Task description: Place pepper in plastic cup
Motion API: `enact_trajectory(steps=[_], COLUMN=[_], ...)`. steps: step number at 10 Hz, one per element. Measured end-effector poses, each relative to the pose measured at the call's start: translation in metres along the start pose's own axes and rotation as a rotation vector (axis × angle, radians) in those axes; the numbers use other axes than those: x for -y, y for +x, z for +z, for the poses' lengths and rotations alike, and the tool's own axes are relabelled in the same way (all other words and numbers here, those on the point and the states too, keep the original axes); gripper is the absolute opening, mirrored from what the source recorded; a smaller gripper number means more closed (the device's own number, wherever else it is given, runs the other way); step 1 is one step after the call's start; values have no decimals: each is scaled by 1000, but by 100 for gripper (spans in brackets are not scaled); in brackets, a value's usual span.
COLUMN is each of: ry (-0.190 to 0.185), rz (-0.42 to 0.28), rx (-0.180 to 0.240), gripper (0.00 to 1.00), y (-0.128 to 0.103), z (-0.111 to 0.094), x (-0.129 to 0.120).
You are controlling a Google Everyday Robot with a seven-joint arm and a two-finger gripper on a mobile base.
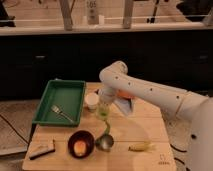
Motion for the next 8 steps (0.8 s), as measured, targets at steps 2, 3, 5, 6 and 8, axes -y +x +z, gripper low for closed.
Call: enact_trajectory(steps=[2, 3, 5, 6, 8], ry=[-3, -4, -8, -10, -15], rz=[15, 16, 20, 18, 8], rx=[2, 3, 5, 5, 3], gripper=[0, 0, 0, 1, 18], y=[3, 3, 6, 6, 6], z=[0, 0, -1, -1, -3], x=[-3, -3, -6, -5, -3])
